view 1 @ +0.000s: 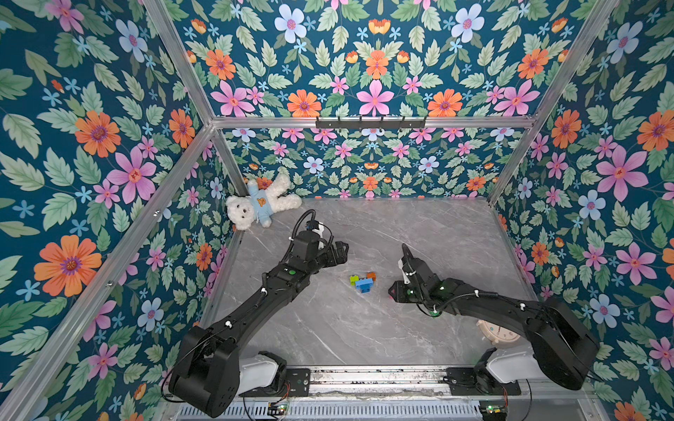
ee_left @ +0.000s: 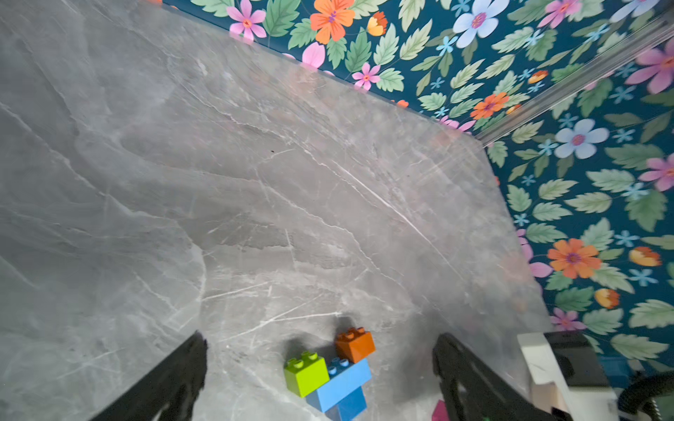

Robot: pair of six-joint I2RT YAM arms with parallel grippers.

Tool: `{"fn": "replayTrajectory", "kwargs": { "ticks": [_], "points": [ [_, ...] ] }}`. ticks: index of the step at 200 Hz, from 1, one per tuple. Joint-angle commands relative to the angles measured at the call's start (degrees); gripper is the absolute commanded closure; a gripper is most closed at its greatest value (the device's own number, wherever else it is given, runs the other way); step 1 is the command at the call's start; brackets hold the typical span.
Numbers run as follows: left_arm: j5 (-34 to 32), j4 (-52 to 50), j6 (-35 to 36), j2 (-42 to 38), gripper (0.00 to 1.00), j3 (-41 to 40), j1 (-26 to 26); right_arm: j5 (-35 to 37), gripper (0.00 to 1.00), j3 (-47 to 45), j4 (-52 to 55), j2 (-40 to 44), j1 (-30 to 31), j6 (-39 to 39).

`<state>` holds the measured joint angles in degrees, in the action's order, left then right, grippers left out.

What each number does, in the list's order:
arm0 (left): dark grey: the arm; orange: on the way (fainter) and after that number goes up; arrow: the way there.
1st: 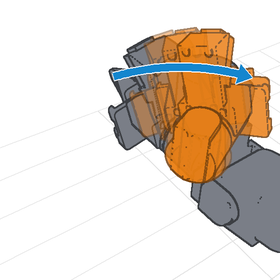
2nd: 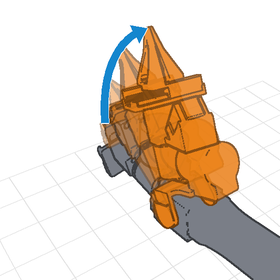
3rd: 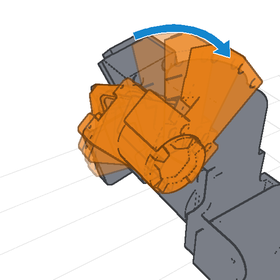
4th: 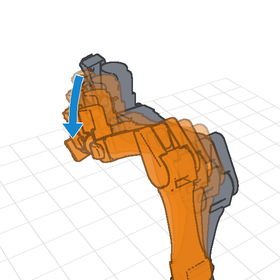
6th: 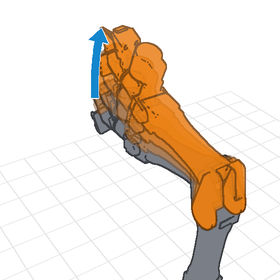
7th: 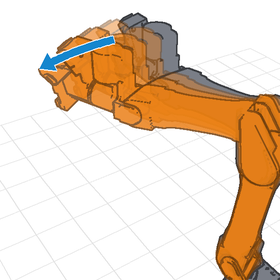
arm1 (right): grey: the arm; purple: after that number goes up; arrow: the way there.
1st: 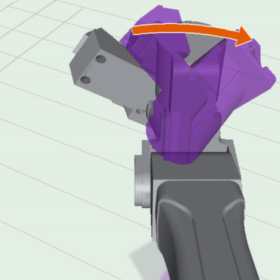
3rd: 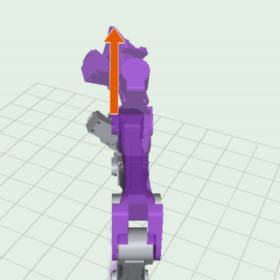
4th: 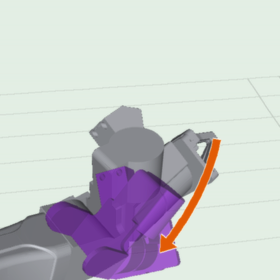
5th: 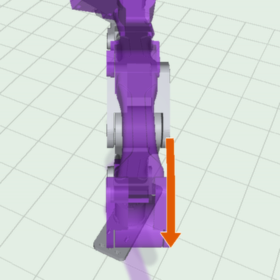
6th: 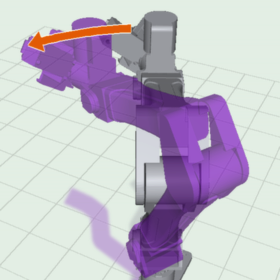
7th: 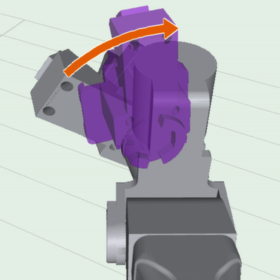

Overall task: Assemble the letter v with lego
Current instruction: Pick up the lego brick from the center of the board.

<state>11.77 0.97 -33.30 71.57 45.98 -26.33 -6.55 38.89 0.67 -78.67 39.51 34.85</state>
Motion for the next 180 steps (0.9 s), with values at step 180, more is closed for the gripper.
{"fn": "replayTrajectory", "kwargs": {
  "ticks": [180],
  "points": [
    [33.51, 10.79, 1.79, 9.66, 0.25, 3.44, -6.45, -30.54, 1.0, -8.01, -62.97, -6.37, -5.93, -48.45]
  ]
}}
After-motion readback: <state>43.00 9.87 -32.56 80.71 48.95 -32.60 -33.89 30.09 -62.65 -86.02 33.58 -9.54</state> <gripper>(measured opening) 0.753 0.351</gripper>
